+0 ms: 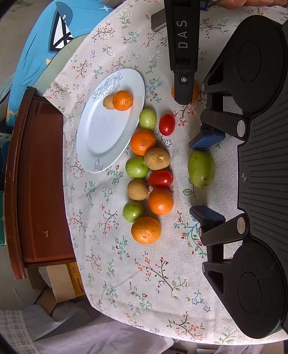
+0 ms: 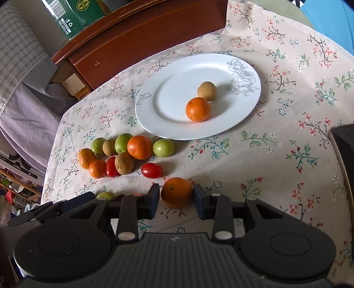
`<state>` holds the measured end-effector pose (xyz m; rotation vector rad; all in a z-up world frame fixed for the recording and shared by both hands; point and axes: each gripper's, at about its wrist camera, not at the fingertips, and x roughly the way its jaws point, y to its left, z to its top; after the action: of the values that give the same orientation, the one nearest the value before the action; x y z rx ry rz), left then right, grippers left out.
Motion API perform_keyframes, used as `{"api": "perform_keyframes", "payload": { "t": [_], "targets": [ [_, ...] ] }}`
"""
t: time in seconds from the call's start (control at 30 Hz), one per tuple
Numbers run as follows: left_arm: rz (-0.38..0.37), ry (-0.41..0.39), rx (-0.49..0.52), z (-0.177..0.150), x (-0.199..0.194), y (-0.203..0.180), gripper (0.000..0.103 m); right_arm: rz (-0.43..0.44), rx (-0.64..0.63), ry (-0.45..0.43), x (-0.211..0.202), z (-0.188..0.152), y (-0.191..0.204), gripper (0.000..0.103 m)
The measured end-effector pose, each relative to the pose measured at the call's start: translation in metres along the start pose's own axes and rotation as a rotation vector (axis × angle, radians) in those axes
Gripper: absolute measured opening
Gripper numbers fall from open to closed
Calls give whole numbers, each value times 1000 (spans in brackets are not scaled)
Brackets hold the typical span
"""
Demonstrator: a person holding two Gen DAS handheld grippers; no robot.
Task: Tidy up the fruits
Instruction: 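Grasp the green jujube with the left tool while the right tool grasps the orange, then carry both fruits onto the white plate and open both tools to release them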
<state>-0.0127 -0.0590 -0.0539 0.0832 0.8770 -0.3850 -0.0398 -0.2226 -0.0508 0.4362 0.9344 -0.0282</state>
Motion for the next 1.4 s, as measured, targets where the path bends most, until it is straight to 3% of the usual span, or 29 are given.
{"api": "perform_keyframes", "payload": {
  "t": [0.4, 0.5, 1.4],
  "targets": [
    [3, -3, 14, -1, 0, -2, 48, -23, -70, -3, 3, -3, 8, 34],
    [-2, -7, 27, -1, -2, -5, 33, -32, -83, -6, 3, -4, 9, 32],
    [-35, -91, -57, 30, -35, 4, 33, 57, -98, -67, -19, 9, 24, 32]
  ]
}}
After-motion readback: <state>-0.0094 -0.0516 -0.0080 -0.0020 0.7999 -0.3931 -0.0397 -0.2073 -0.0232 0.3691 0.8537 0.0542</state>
